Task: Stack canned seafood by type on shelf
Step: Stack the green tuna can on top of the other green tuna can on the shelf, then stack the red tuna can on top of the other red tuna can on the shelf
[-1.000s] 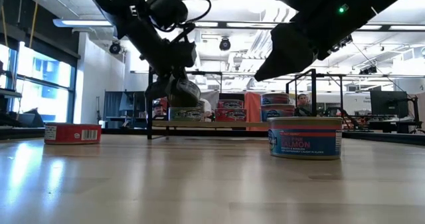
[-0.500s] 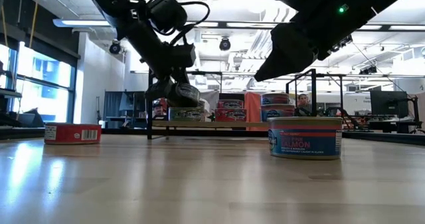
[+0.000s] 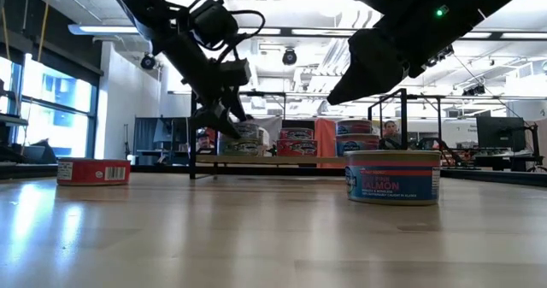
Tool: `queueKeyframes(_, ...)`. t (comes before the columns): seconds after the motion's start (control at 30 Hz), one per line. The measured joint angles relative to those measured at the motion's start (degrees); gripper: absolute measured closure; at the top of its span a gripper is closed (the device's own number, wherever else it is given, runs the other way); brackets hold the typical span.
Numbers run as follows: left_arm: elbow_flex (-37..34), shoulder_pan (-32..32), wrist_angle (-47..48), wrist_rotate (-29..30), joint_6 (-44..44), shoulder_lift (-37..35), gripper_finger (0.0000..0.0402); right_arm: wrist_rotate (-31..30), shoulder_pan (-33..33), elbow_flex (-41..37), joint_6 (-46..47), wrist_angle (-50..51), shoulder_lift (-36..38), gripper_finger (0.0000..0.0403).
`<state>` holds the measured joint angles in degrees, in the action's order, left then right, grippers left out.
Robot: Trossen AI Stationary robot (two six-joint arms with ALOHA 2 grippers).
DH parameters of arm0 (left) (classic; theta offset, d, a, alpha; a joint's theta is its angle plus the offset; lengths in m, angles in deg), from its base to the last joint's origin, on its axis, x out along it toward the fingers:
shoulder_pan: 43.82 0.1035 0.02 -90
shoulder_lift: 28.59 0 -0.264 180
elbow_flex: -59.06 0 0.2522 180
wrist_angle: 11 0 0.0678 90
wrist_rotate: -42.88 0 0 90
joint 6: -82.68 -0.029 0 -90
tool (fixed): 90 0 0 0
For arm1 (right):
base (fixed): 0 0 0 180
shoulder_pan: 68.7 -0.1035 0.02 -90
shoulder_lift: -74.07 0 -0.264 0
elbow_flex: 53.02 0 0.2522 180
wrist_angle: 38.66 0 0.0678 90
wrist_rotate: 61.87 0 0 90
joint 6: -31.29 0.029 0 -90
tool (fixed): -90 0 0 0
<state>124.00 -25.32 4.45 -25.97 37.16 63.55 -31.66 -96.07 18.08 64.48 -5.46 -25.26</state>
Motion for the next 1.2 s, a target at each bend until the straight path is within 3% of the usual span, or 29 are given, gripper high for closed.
queueKeyframes(0.23,1.17,-2.86,0.54,0.86,3.17,-1.23,0.0107,-0.02,0.0,0.0,0.0,-0.62,-0.02,0.014)
queueKeyframes(0.43,5.65,-13.67,6.0,6.53,11.45,-5.24,0.0108,-1.99,0.49,0.0,0.41,-1.78,-0.04,0.014)
queueKeyframes(0.5,5.9,-17.82,8.86,7.55,16.07,-7.28,0.0108,1.5,1.36,0.0,-0.34,-3.57,-0.04,0.014)
queueKeyframes(0.67,5.86,-28.54,29.3,10.91,39.31,-12.25,0.0112,16.17,4.18,-0.04,-5.86,-12.62,-1.57,0.014)
queueKeyframes(0.87,3.45,-43.4,56.59,12.86,77.26,-16.5,0.013,21.53,6.34,-0.04,-17.53,-27.92,-5.51,0.014)
queueKeyframes(1.03,-6.41,-52.3,59.74,13.13,99.69,-19.93,0.0145,22.55,6.8,-0.04,-23.34,-30.26,-5.41,0.014)
queueKeyframes(1.2,-16.44,-49.7,54.86,10.93,110.74,-21.06,0.0158,24.28,5.22,-0.04,-28.38,-28.45,-2.6,0.014)
